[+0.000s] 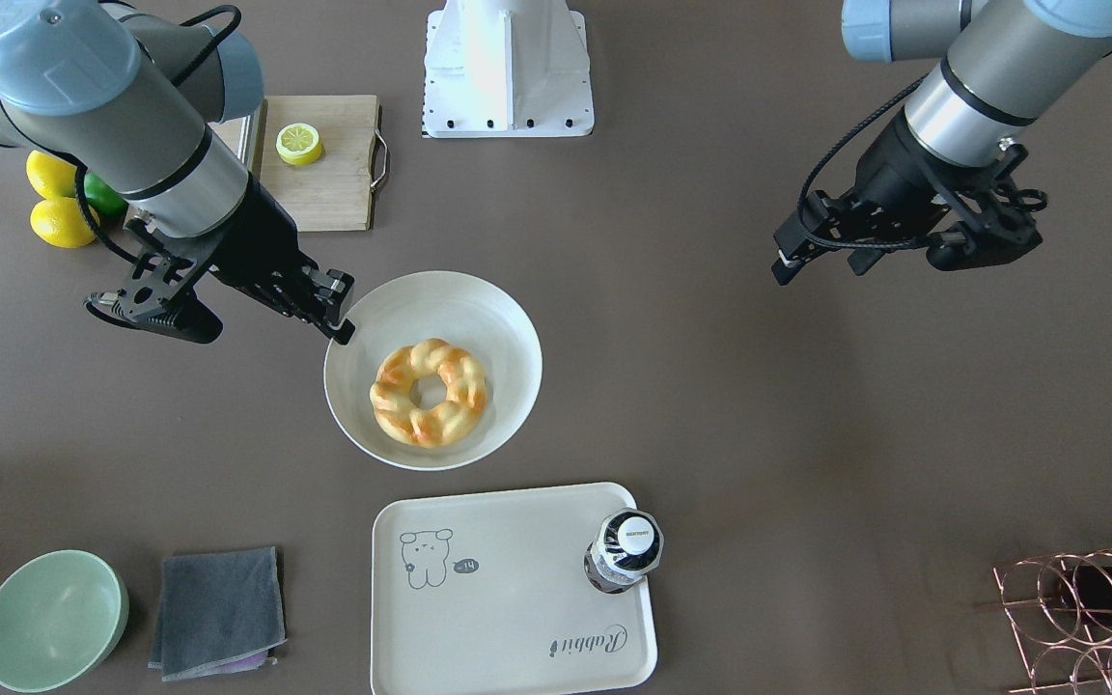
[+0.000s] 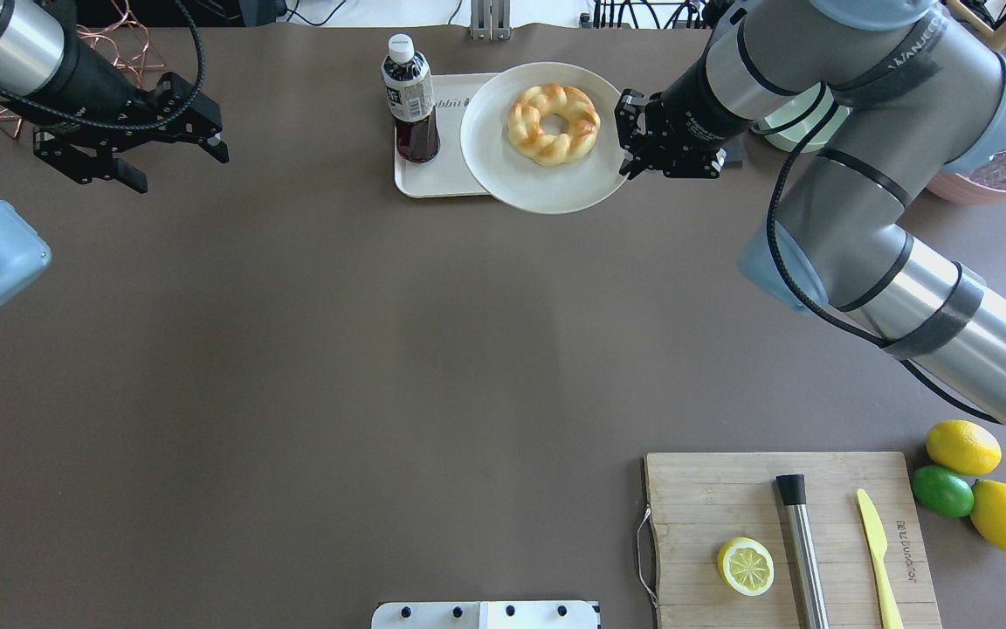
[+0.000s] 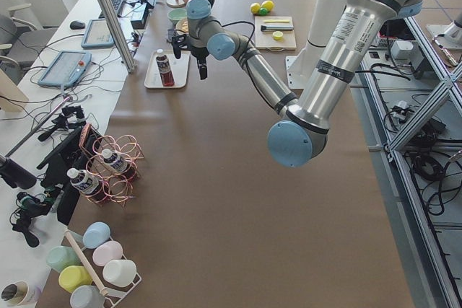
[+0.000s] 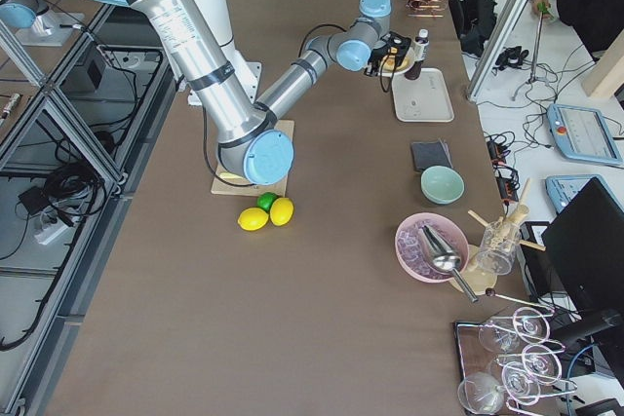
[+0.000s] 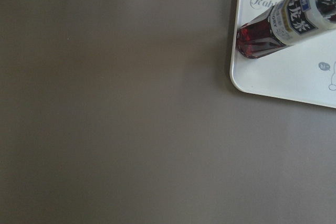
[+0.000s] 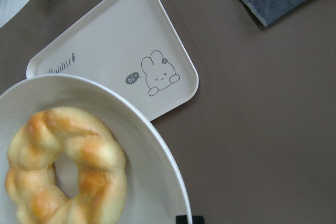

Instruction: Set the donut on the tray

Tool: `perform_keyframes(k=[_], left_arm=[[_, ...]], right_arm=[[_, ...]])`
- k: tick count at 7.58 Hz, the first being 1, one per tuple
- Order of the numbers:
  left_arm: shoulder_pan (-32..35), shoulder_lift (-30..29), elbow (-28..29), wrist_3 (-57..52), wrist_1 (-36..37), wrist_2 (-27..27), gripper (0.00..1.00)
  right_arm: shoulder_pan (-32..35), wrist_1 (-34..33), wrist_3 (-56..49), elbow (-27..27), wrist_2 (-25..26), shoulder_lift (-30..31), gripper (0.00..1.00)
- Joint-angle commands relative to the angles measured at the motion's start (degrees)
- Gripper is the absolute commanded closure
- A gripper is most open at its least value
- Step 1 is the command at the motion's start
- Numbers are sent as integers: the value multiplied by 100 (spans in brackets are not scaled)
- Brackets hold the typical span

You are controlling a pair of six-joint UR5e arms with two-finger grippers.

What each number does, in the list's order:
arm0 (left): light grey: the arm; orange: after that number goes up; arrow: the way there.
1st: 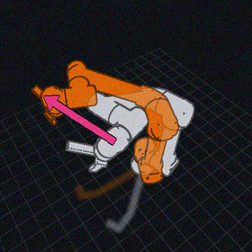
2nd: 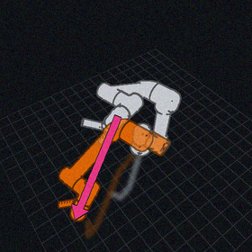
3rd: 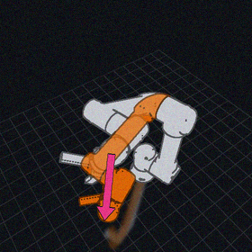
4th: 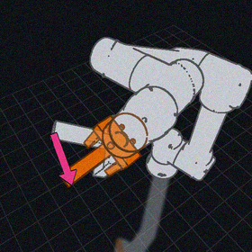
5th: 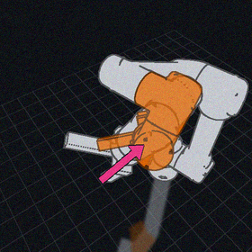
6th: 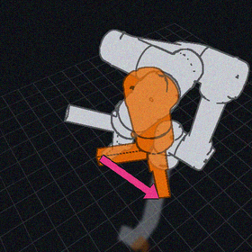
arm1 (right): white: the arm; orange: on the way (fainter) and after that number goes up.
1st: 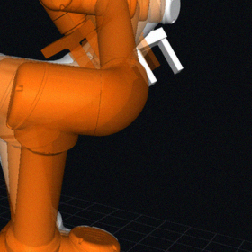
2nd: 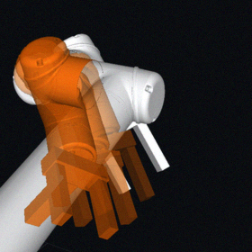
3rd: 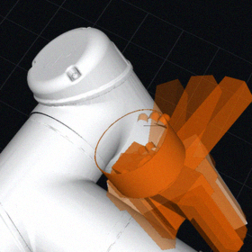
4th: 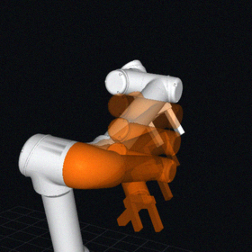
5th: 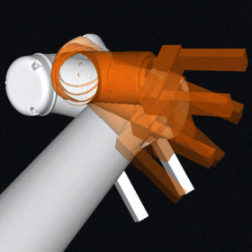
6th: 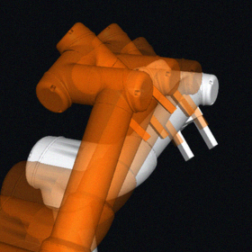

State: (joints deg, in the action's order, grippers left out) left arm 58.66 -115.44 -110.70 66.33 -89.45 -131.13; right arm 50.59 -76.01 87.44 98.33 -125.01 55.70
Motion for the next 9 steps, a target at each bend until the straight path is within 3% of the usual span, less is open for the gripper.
perform_keyframes(k=[1,2,3,4,7,9], left_arm=[[408,118,22,-41,24,-237,2],[584,405,-30,-276,16,-237,2],[838,773,-66,-1236,24,-237,2],[1101,1212,4,-2324,33,-203,2],[2199,1673,818,-5314,42,-158,2],[2412,2076,1015,-6452,42,-106,2]], right_arm=[[206,916,1122,-1502,248,-662,100],[154,1235,1353,-2198,536,-978,100],[75,1577,1399,-2587,713,-1060,100],[-48,1850,1408,-2826,985,-1069,100],[-294,2284,1733,-3302,1452,-1201,100],[-549,2293,1751,-3583,1707,-1333,100]])
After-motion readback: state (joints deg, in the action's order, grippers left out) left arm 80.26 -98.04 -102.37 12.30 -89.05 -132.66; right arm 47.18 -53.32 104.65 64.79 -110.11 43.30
